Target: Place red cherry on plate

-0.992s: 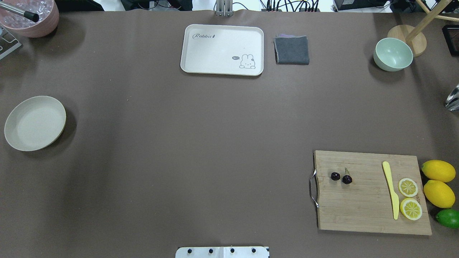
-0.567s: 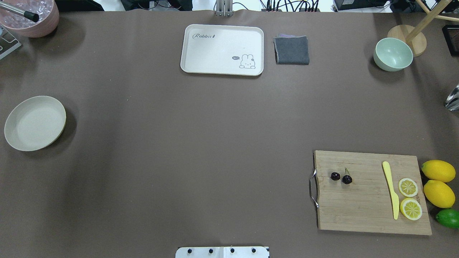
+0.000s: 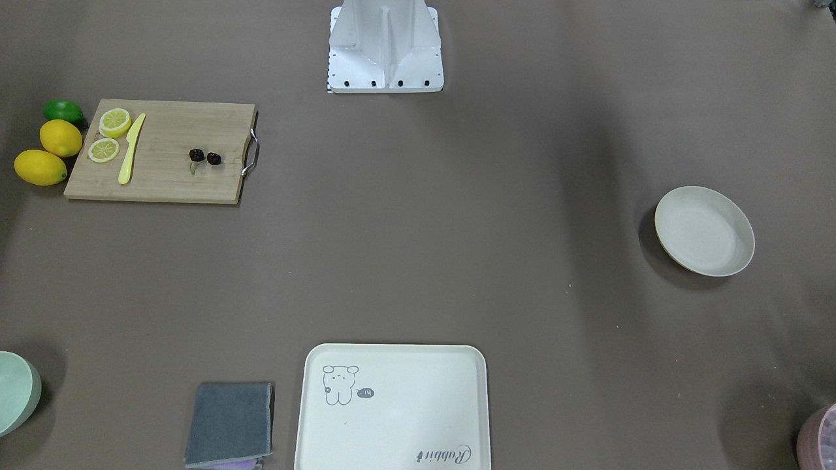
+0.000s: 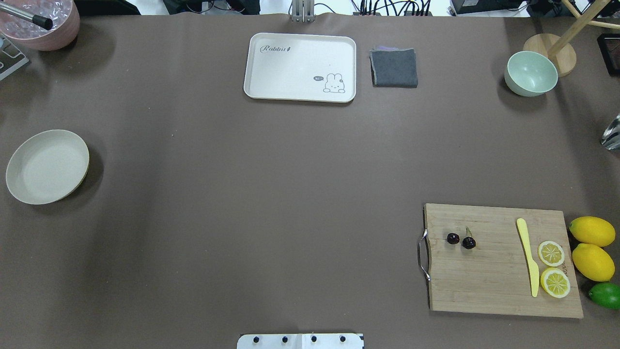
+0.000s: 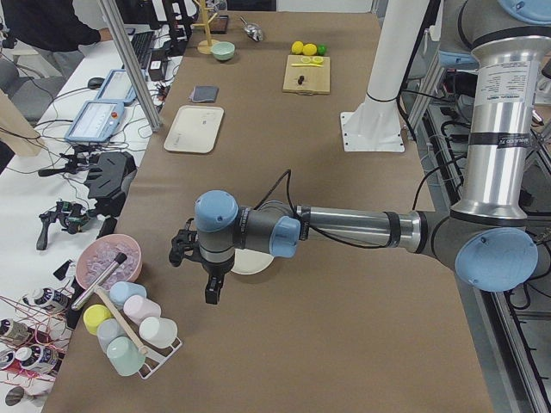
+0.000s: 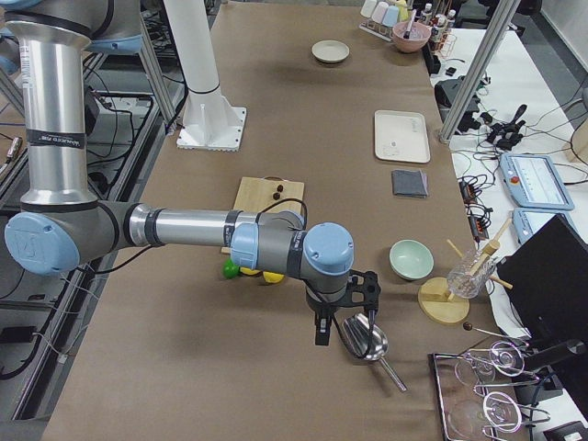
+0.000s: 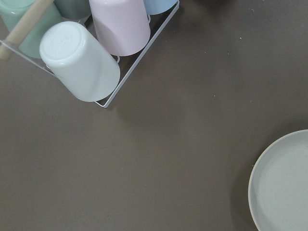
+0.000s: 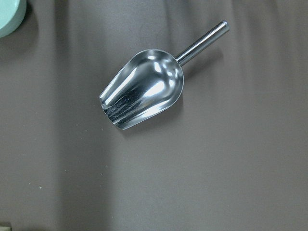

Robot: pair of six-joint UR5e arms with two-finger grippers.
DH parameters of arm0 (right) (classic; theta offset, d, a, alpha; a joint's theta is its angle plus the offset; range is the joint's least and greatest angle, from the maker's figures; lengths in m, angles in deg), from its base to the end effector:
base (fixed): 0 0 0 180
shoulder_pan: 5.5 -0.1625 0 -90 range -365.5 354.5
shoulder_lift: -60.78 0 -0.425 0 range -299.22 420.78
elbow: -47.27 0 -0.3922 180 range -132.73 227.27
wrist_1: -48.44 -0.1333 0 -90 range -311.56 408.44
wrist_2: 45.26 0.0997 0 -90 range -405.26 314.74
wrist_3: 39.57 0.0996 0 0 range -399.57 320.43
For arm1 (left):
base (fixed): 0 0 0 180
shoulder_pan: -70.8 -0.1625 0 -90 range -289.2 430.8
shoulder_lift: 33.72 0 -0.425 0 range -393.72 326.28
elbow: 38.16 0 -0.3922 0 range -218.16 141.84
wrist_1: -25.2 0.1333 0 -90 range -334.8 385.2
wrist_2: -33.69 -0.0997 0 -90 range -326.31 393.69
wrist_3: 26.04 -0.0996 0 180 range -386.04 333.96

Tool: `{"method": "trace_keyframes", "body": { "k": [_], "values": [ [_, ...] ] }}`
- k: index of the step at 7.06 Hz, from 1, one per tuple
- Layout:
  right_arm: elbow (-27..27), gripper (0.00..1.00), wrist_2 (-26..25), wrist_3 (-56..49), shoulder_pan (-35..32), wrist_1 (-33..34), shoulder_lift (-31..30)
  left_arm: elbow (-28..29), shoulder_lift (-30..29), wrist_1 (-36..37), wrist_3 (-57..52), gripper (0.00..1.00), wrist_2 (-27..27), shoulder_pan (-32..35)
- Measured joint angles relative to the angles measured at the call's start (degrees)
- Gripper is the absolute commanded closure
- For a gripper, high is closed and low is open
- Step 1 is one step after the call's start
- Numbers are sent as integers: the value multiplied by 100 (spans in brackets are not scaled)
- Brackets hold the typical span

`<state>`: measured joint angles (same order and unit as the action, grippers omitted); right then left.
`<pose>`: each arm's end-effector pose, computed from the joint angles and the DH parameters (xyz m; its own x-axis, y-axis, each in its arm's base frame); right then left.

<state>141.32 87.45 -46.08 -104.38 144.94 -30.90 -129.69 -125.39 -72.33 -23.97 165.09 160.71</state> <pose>0.1381 -0.4578 0.6513 0.7313 0.0489 0.6803 -0.0715 0.9974 0.0051 -0.0666 -0.5159 0.6203 0.7495 0.0887 -0.6561 0.0255 0.9864 0.1626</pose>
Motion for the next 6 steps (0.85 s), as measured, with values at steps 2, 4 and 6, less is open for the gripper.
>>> {"method": "trace_keyframes", "body": {
  "k": [2,4,6],
  "values": [
    [0,0,2,0,0,2,0,-21,6,3,-3,2,4,0],
    [5,0,8,-4,0,2,-6,-80,-26,-99,-14,2,97,-90],
    [31,0,35,-1,0,-2,-29,103,7,-964,545,2,227,-403]
  ]
}}
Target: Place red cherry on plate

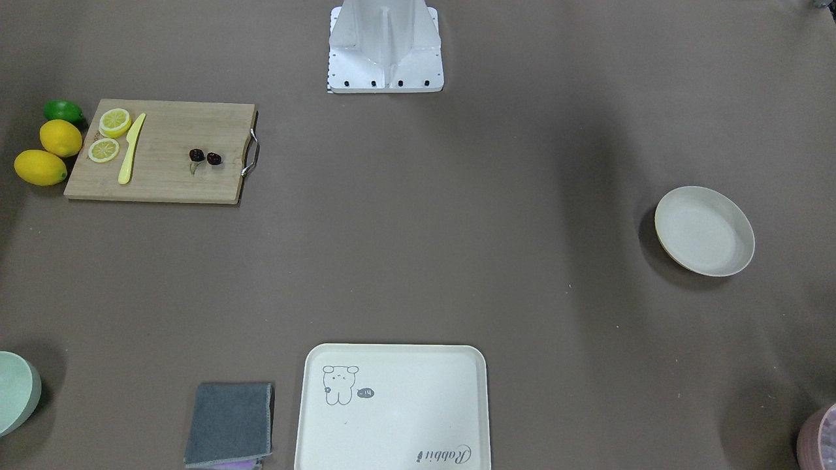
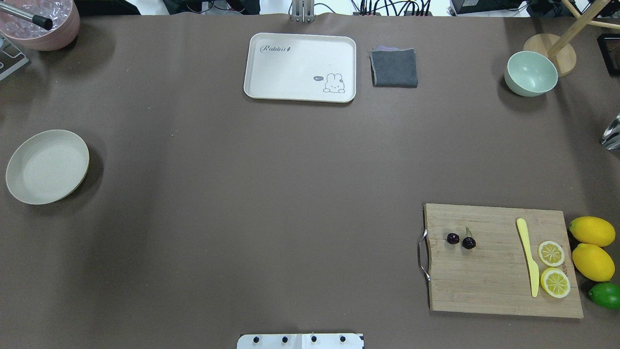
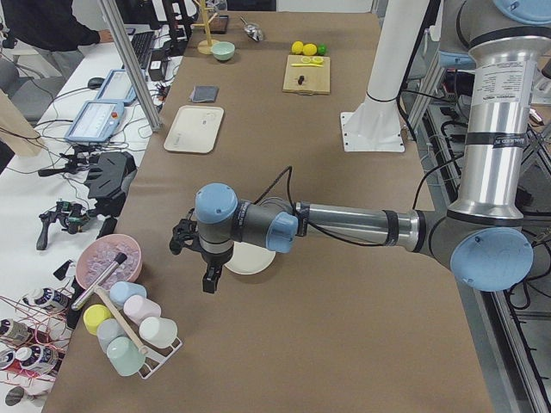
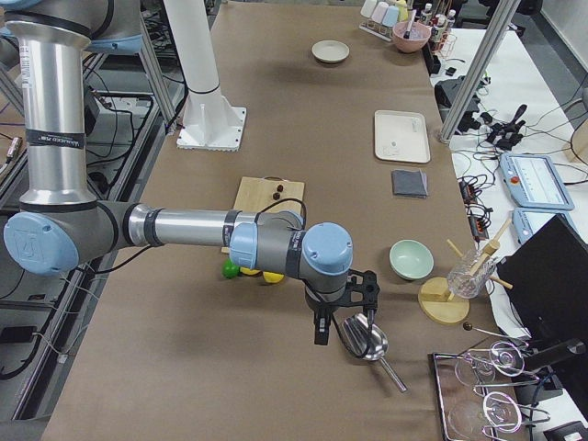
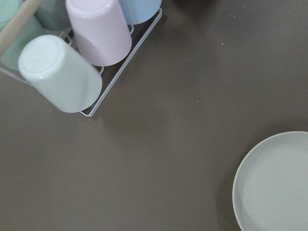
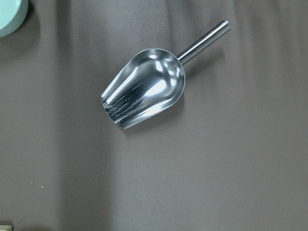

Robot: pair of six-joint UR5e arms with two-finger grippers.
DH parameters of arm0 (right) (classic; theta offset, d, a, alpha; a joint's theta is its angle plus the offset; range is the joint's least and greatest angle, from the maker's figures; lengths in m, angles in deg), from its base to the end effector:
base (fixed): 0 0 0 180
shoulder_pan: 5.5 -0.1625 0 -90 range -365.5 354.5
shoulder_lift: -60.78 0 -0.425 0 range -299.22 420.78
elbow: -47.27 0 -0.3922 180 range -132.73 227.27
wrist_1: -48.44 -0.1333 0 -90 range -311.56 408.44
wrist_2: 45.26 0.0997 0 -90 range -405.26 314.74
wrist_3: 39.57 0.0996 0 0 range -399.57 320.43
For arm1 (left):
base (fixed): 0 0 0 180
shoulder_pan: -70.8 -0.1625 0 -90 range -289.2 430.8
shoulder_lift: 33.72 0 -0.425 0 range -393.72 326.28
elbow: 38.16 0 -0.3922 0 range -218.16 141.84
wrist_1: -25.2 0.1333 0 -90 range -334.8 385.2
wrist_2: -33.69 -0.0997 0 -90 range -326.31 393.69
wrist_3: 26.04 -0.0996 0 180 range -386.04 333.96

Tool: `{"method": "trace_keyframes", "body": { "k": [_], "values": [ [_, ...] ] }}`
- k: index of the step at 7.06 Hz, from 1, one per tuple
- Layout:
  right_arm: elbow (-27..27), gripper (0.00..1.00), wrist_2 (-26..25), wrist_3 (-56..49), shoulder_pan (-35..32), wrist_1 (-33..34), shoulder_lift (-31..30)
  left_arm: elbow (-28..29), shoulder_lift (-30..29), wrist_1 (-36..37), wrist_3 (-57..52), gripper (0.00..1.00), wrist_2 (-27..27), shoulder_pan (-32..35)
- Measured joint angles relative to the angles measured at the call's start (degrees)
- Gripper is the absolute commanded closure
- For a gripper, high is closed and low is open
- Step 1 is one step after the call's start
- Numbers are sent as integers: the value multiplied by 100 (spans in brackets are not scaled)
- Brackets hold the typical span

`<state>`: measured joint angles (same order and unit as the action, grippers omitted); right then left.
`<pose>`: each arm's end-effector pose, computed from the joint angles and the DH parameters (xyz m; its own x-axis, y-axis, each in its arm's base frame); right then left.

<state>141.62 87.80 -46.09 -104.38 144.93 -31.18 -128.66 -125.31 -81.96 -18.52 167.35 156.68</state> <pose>0.1373 -0.4558 0.6506 0.7272 0.0481 0.6847 -0.0719 0.9974 0.0063 -0.0269 -0.5249 0.6082 0.7080 0.1534 -0.6893 0.0250 0.9701 0.2416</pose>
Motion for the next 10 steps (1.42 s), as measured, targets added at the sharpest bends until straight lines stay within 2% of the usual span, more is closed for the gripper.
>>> {"method": "trace_keyframes", "body": {
  "k": [2,4,6,7,8,9,10],
  "values": [
    [19,0,15,-1,0,-6,-6,722,-2,-1467,1197,2,227,-595],
    [39,0,17,-1,0,-7,-6,1497,29,-3100,2290,2,180,-1298],
    [53,0,18,1,0,-9,-6,1769,35,-3602,2666,3,140,-1741],
    [56,0,18,1,0,-13,-6,1831,36,-3646,2699,26,136,-1841],
    [59,0,18,1,0,-15,-5,1881,39,-3665,2701,68,135,-1897],
    [61,0,20,1,0,-26,-1,1905,46,-3673,2701,88,136,-1927],
    [60,0,26,1,0,-45,-1,1916,50,-3673,2702,97,140,-1938]
  ]
}}
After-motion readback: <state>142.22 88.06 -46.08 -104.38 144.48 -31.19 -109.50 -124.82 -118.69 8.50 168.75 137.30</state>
